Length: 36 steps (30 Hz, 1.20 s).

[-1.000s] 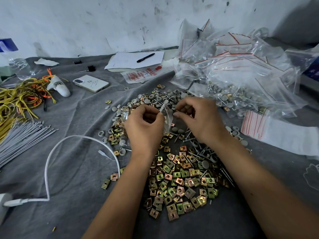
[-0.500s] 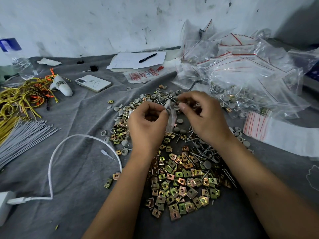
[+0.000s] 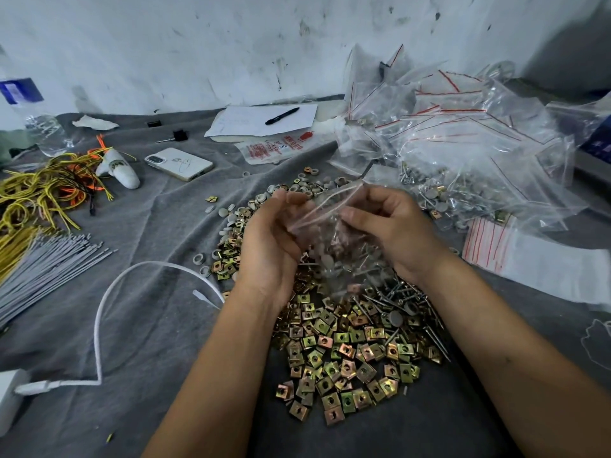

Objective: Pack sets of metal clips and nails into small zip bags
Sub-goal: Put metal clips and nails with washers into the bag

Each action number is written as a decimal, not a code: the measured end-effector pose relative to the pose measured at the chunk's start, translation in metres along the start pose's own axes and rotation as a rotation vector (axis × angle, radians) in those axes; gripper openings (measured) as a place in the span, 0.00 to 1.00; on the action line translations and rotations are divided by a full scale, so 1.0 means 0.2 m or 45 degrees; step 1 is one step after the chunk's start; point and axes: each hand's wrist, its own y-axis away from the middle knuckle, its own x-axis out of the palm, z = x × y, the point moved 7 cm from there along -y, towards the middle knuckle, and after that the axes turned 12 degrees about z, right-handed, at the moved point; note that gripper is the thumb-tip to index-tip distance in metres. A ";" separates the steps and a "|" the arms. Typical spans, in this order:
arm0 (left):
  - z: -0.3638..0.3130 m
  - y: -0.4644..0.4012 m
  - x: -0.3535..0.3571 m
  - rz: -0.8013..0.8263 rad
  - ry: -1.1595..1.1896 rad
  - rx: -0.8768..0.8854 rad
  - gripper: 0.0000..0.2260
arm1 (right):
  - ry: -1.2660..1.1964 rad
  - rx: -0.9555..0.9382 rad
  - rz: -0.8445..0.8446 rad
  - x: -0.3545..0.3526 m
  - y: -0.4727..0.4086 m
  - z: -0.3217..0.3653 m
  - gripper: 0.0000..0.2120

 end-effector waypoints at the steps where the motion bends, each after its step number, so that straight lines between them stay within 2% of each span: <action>1: 0.00 0.00 -0.01 -0.027 -0.020 0.013 0.14 | -0.007 -0.020 -0.037 -0.01 0.00 0.00 0.02; 5: 0.05 0.00 0.00 -0.055 -0.454 -0.106 0.19 | -0.046 -0.016 -0.139 -0.03 0.00 -0.01 0.05; 8: 0.06 0.01 0.01 -0.054 -0.695 -0.135 0.15 | -0.061 -0.015 -0.234 -0.07 0.00 -0.02 0.05; 11: 0.05 0.01 0.01 -0.011 -0.720 -0.120 0.12 | -0.039 0.020 -0.310 -0.11 0.00 -0.03 0.02; 17: 0.09 0.02 0.03 0.060 -0.579 -0.275 0.16 | 0.052 0.009 -0.442 -0.17 0.02 -0.03 0.12; 21: 0.12 0.01 0.03 0.154 -0.523 -0.344 0.15 | 0.032 0.031 -0.463 -0.17 0.02 -0.03 0.09; 25: 0.08 0.00 0.03 0.079 -0.541 -0.213 0.07 | 0.072 0.014 -0.377 -0.14 0.02 -0.01 0.09; 28: 0.03 0.00 0.00 -0.006 -0.516 -0.059 0.08 | 0.114 -0.051 -0.346 -0.14 0.01 0.00 0.09; 32: 0.01 0.01 -0.01 -0.030 -0.557 -0.014 0.09 | 0.207 -0.093 -0.409 -0.15 0.02 0.01 0.08; 34: 0.00 0.01 -0.02 -0.086 -0.618 0.014 0.05 | 0.321 -0.158 -0.410 -0.16 0.03 0.04 0.08; 36: -0.04 0.01 -0.03 -0.135 -0.833 0.103 0.04 | 0.582 -0.243 -0.339 -0.13 0.03 0.09 0.07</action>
